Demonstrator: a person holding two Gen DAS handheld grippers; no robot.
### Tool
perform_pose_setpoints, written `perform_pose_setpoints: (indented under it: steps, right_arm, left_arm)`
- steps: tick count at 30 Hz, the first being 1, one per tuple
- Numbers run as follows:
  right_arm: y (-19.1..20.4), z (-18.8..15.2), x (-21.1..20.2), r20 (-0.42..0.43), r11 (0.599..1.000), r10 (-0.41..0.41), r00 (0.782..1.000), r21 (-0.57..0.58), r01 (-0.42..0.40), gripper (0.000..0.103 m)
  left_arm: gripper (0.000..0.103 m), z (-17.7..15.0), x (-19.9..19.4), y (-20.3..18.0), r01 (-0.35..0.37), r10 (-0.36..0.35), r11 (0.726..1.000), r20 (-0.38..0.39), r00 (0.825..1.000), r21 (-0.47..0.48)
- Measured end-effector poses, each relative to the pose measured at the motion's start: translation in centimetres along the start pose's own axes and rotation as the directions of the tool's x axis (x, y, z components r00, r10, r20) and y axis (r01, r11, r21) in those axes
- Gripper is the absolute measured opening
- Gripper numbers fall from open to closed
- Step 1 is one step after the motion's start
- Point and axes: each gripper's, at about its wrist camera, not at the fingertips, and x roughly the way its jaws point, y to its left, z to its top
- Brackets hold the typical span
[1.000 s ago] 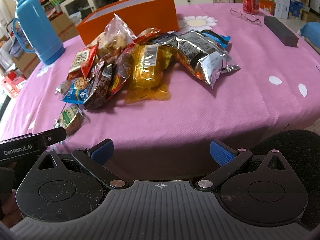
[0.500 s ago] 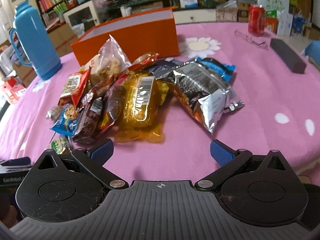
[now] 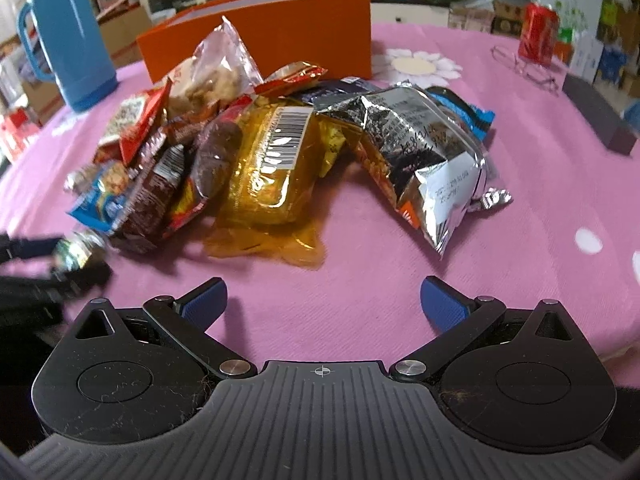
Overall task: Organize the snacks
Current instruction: 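Grasp the green-wrapped biscuit packet with the left gripper, then carry the green biscuit packet into the orange box and release it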
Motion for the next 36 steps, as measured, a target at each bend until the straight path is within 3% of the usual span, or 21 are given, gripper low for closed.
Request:
perform_pose_setpoints:
  steps: [2,7,8,10,12,14,18,21,24,27,29,30,31,32,36]
  right_arm:
    - [0.5,-0.4,0.2,0.023,0.998,-0.037,0.999,-0.043,0.037,0.084]
    - [0.2,-0.4,-0.1,0.022,0.999,-0.025,0.999,-0.044,0.026,0.084]
    - [0.0,-0.4,-0.3,0.017,1.000,-0.011,1.000,-0.025,0.012,0.078]
    - [-1.2,-0.3,-1.8,0.062,0.996,0.069,0.996,0.048,-0.072,0.069]
    - [-2.5,0.4,-3.7,0.130,0.987,0.117,0.985,0.099,-0.130,0.076]
    - [-3.4,1.7,-5.1,0.184,0.991,0.086,0.979,0.086,-0.104,0.083]
    - [-4.3,4.6,-4.5,0.249,0.998,0.037,0.968,-0.057,-0.023,0.083]
    - [-5.5,6.4,-1.7,0.177,0.990,0.056,0.983,-0.137,-0.032,0.083]
    - [-6.3,6.9,1.4,0.075,0.988,0.075,0.994,-0.142,-0.064,0.082]
    - [-6.7,6.7,2.5,0.086,0.994,0.057,0.995,-0.099,-0.048,0.073]
    - [-6.9,6.2,2.7,0.099,0.996,0.053,0.994,-0.072,-0.046,0.063]
    - [-7.0,6.0,2.8,0.097,0.997,0.054,0.994,-0.062,-0.048,0.060]
    - [-7.0,5.8,2.8,0.099,0.997,0.046,0.994,-0.064,-0.040,0.053]
    - [-6.7,5.8,2.9,0.103,0.997,0.034,0.994,-0.073,-0.026,0.046]
    - [-6.5,5.5,1.6,0.126,0.998,0.026,0.992,-0.054,-0.019,0.029]
  left_arm:
    - [0.073,1.0,0.9,1.9,-0.047,0.046,0.997,-0.022,0.999,-0.059]
    - [0.072,1.7,1.6,4.5,-0.108,0.105,0.984,-0.033,0.994,-0.139]
    - [0.073,1.6,1.6,4.5,-0.111,0.108,0.984,-0.030,0.994,-0.142]
    - [0.087,1.2,1.4,4.6,-0.108,0.106,0.982,-0.023,0.994,-0.156]
    - [0.095,0.9,1.3,4.6,-0.105,0.105,0.980,-0.013,0.994,-0.169]
    - [0.095,0.7,1.2,4.1,-0.098,0.098,0.981,-0.006,0.995,-0.166]
    - [0.095,0.8,1.1,3.7,-0.086,0.085,0.987,-0.014,0.996,-0.137]
    - [0.095,0.5,0.9,3.5,-0.092,0.091,0.988,-0.013,0.996,-0.127]
    - [0.095,0.4,1.2,3.6,-0.095,0.093,0.987,-0.021,0.995,-0.132]
    - [0.094,0.4,1.4,3.9,-0.090,0.089,0.985,-0.011,0.996,-0.146]
    - [0.090,0.2,1.3,3.8,-0.091,0.091,0.986,-0.003,0.996,-0.140]
    - [0.077,0.2,1.0,3.9,-0.081,0.083,0.987,0.007,0.997,-0.141]
    - [0.056,0.2,0.8,3.9,-0.074,0.078,0.987,0.017,0.997,-0.143]
    - [0.051,0.2,0.5,4.0,-0.067,0.071,0.987,0.021,0.997,-0.148]
    - [0.049,0.1,-0.2,4.9,-0.062,0.068,0.978,0.022,0.997,-0.199]
